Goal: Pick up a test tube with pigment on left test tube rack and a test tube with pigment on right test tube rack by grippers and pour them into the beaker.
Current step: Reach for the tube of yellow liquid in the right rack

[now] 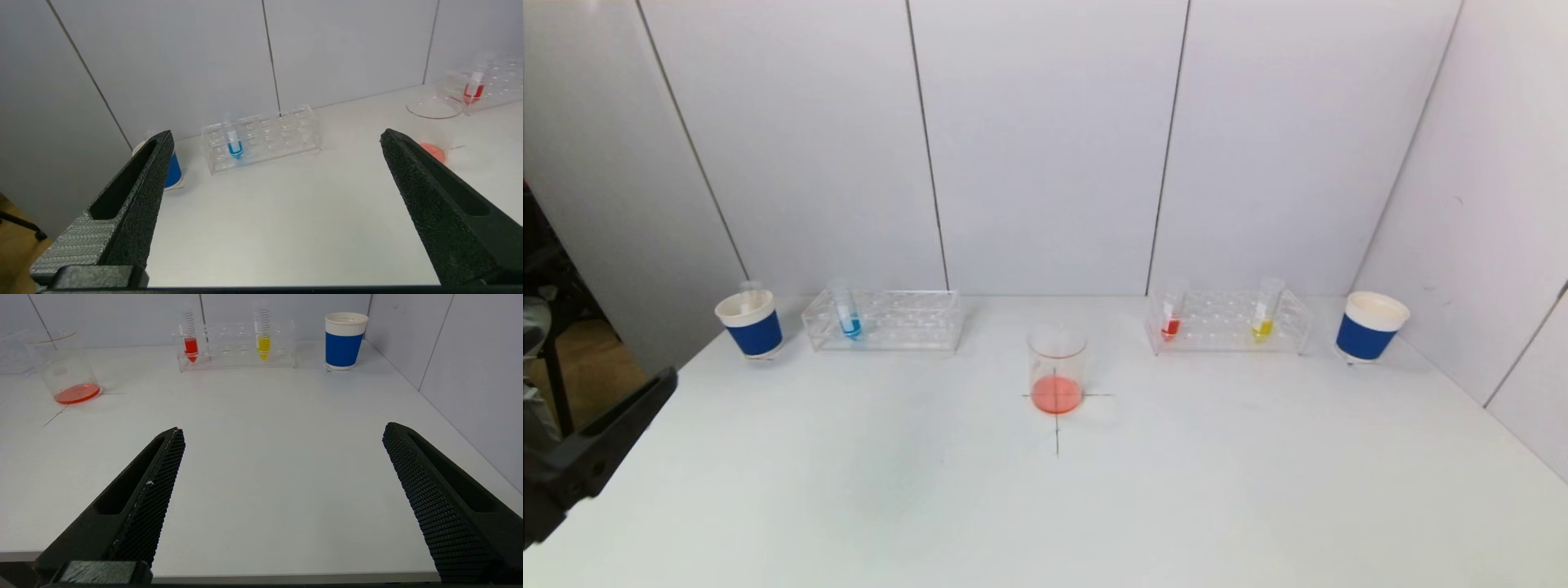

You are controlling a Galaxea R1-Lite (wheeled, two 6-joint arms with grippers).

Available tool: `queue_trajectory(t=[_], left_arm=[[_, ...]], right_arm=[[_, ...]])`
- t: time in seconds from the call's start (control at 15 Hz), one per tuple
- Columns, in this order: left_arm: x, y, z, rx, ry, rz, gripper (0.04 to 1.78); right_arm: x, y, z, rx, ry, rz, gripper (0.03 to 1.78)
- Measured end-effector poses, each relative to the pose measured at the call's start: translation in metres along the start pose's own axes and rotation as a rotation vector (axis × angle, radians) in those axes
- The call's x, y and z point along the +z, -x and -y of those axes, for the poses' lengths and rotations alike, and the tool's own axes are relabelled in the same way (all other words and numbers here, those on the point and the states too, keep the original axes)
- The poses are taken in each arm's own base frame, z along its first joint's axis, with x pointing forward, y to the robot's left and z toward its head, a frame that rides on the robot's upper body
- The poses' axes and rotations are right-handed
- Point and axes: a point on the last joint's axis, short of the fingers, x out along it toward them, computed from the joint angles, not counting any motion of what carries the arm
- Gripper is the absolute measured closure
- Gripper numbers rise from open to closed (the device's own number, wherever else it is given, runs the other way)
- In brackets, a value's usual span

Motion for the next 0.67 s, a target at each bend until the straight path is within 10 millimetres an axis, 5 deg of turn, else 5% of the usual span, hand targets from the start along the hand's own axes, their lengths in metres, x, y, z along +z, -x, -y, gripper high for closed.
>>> queue_trajectory(t=[0.33,0.67], left_arm=[[-0.036,0.088,0.022,0.007,0.013,-0.050,0.06],[-0.086,0.104,0.030,0.055,0.077,-0.157,0.06]], right_arm=[[0.000,0.000,0.000,0.000,0.000,0.000,0.05],[0.000,0.000,0.000,0.000,0.000,0.000,0.05]])
